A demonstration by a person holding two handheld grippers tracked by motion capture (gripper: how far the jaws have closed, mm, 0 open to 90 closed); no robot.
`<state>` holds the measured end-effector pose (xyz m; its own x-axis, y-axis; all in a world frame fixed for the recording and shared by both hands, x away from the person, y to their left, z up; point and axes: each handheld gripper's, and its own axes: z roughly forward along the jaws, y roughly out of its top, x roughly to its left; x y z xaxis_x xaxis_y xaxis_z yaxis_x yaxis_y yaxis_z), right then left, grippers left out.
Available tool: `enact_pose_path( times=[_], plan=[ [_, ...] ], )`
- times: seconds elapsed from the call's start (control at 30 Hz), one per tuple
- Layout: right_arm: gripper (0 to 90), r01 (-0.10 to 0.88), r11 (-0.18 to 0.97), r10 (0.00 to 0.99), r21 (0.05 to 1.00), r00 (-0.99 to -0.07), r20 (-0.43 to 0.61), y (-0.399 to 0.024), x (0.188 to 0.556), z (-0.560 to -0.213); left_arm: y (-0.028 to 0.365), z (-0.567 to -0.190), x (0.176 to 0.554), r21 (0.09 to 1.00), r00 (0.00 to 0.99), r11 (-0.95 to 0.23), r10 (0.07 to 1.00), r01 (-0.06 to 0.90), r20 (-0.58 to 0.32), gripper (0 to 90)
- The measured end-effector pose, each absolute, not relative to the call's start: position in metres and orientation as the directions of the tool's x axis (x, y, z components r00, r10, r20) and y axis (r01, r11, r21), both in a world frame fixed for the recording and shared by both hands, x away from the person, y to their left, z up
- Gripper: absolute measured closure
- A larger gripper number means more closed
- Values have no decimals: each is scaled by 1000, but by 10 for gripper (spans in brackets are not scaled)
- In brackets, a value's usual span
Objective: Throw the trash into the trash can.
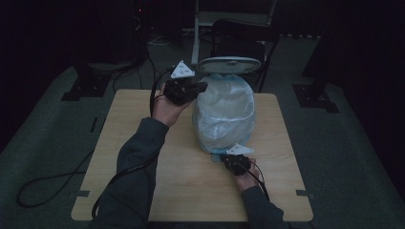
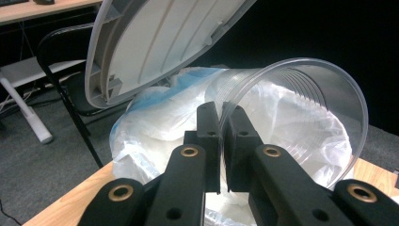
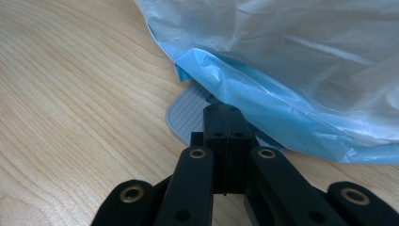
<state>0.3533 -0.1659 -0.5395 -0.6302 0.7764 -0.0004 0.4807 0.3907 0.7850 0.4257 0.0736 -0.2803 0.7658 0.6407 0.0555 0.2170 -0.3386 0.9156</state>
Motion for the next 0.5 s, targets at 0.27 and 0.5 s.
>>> enact_pose_path(
  times=[0.27,0.5],
  plan=[
    [900,480,392,777,785,-630,-2,-166,353,-540,72,-280,426,916,769,-337,637,216,53,872],
    [900,480,391,777,785,-630,-2,-166,353,-539,72,-284,426,913,789,-341,614,225,35,696]
  ],
)
